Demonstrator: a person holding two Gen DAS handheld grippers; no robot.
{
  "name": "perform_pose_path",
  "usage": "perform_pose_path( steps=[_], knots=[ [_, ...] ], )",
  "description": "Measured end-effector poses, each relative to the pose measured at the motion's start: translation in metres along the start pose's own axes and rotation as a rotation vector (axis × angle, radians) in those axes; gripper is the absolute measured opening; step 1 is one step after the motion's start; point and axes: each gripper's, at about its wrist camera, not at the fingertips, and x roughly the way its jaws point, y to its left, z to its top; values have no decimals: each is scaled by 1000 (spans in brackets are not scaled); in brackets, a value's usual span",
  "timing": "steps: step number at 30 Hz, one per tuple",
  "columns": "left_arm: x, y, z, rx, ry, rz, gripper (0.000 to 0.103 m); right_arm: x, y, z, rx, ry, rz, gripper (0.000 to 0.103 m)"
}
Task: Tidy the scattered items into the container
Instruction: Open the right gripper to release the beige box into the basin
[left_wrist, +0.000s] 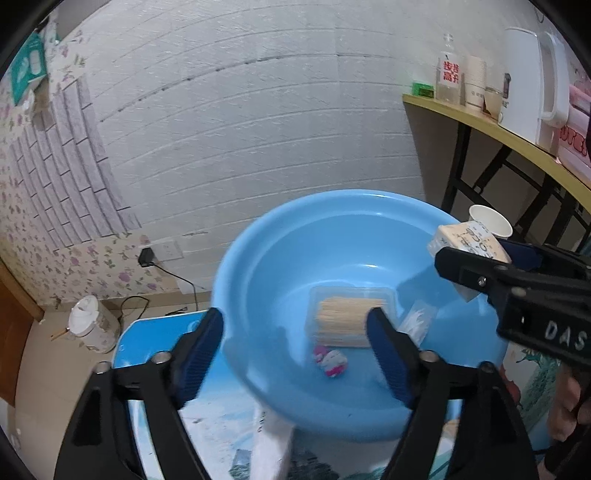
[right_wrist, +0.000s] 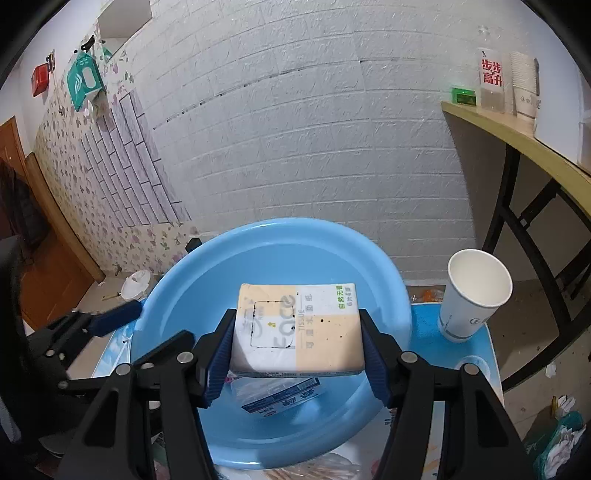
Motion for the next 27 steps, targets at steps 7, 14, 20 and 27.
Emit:
perform_pose_path(
  steps=[7, 14, 20, 27],
  knots=[
    [-5, 6, -12, 7, -1, 11, 88, 5, 12, 1, -37, 28, -4, 64],
    [-17, 12, -20, -21, -11, -3, 100, -6, 31, -2, -90, 17, -6, 91],
    [-33, 20, -31, -46, -11, -3, 103, -23, 38, -12, -91, 5, -34, 91],
    [-57, 31, -46, -65, -14, 3, 103, -49, 28, -42, -21, 18, -115, 91]
  ],
)
